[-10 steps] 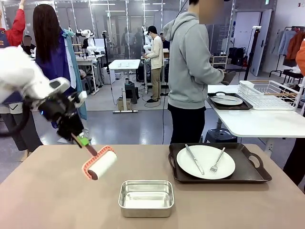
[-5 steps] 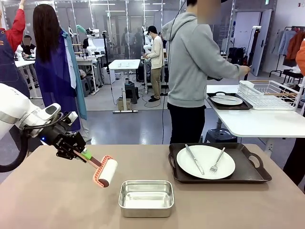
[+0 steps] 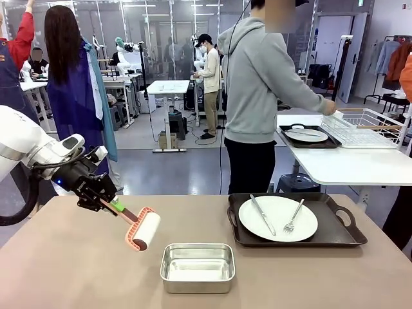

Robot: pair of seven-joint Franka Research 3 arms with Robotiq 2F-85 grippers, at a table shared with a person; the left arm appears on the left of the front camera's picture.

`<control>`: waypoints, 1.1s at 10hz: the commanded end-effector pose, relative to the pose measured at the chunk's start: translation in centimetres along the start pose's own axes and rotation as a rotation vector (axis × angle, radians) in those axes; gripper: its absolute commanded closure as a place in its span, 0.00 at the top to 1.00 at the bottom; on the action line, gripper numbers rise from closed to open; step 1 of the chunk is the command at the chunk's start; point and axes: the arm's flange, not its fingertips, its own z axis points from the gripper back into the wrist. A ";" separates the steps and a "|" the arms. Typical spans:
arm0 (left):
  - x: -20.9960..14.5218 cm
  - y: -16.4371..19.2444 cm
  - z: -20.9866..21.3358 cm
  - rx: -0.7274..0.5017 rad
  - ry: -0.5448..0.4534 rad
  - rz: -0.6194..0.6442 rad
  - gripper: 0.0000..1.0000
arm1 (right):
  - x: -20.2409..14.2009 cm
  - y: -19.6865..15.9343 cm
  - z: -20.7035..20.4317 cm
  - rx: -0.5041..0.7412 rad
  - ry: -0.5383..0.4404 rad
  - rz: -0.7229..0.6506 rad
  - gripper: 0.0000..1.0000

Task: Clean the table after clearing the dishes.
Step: When the left (or right) Handle tray is removed, use the left hand (or right hand) to clean the left (or right) side of the table with the Lint Roller.

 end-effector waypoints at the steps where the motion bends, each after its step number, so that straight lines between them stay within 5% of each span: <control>1: 2.7 1.5 -1.6 -0.051 -0.029 0.029 0.20 | -0.1 0.2 0.2 0.011 -0.004 0.006 1.00; 7: 6.2 8.8 -6.2 -0.134 -0.079 0.131 0.20 | -0.1 0.2 0.2 0.011 -0.004 0.006 1.00; 11: 4.7 16.6 -6.2 -0.185 -0.075 0.125 0.20 | -0.1 0.2 0.2 0.011 -0.004 0.006 1.00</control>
